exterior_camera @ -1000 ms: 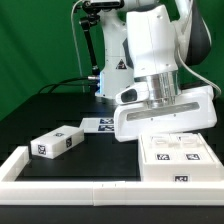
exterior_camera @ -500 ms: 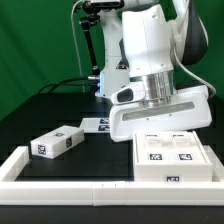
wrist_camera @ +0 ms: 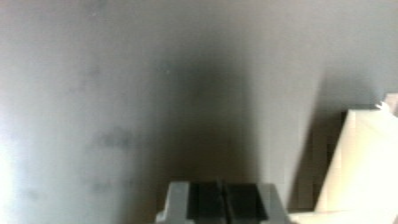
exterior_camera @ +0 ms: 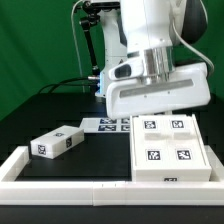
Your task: Assemble cabinet
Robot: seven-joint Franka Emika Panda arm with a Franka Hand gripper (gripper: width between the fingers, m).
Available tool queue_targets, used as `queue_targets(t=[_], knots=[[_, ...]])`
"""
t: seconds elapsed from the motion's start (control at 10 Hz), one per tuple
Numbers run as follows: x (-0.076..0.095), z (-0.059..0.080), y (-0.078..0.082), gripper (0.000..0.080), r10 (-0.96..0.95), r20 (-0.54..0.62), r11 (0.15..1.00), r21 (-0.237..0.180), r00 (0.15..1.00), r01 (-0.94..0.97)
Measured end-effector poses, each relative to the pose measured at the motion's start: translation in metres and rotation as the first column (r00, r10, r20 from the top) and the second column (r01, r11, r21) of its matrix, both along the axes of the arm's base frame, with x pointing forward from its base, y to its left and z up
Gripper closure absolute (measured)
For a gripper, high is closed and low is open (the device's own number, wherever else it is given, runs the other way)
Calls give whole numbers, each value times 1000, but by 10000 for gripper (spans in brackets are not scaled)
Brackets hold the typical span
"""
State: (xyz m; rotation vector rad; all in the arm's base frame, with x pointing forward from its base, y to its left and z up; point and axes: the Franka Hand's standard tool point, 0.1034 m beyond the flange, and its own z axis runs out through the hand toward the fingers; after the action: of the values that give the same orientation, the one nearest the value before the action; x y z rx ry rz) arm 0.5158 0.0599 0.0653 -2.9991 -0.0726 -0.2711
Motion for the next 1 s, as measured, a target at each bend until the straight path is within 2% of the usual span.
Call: queue_targets(t=[0.3,0.5,0.8,1.0], knots=[[7,29,8,798,20,25,1000,-7,999,-20],[11,38,11,798,31,35,999,-10,999,-31],[30,55,11,798,33,22,999,-3,999,-33],[31,55,12,798,35,21,999,-2,999,-34]])
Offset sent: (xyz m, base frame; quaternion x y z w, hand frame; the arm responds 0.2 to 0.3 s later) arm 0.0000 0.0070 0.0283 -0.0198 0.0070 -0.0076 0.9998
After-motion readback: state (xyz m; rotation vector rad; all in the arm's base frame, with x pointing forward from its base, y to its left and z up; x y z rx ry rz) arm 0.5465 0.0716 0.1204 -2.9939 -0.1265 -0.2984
